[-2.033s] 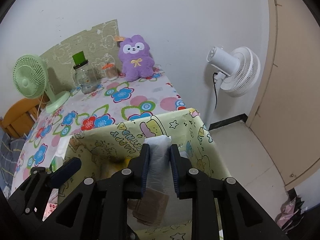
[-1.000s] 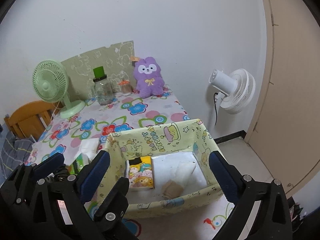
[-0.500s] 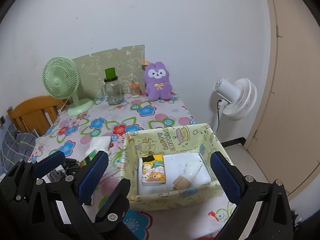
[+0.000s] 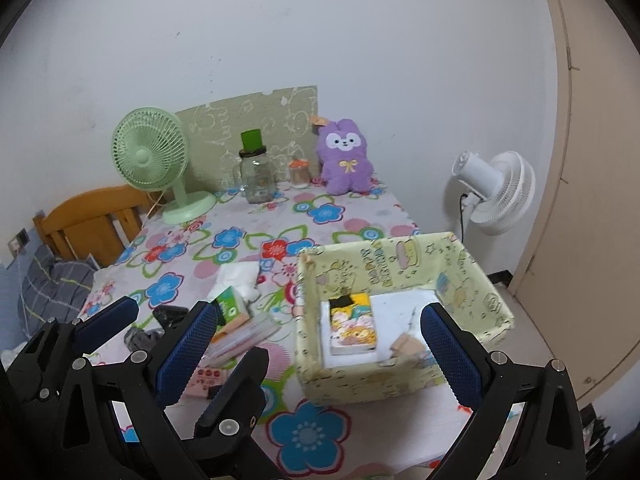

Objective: Organize soft objects
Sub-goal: 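Withdraw both tools from the box back over the table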

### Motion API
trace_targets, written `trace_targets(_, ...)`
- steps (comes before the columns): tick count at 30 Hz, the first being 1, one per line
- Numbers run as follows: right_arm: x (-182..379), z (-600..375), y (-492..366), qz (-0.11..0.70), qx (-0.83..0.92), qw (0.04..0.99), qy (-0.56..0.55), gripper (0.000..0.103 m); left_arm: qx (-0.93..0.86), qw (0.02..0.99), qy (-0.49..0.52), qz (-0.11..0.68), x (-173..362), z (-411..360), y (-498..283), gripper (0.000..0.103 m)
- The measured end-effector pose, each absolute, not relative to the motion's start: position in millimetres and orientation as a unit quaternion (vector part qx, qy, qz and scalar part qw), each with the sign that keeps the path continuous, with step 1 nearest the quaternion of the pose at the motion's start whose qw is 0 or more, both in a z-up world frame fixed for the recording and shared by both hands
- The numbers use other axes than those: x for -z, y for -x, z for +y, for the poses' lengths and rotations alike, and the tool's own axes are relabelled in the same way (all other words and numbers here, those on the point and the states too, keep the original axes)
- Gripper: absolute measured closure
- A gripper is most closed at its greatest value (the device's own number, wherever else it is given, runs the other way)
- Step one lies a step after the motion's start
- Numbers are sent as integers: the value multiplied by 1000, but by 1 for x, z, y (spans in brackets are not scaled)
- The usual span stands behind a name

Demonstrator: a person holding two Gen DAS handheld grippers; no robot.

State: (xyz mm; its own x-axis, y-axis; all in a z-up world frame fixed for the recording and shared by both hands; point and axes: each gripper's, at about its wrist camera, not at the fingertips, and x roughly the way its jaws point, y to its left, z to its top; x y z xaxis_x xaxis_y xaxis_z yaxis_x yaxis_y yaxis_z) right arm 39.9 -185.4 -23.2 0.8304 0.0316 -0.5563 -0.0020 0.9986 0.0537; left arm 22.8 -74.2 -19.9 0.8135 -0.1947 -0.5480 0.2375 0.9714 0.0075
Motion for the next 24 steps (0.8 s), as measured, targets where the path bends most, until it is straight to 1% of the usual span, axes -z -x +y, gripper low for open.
trace_targets(14, 50, -153, -40, 297, -42, 954, -4, 0, 77, 954, -15, 289, 48, -40, -17, 5)
trace_targets(24, 77, -128, -48, 304, -52, 951, -4, 0, 60, 949, -11, 311, 74, -15, -24, 5)
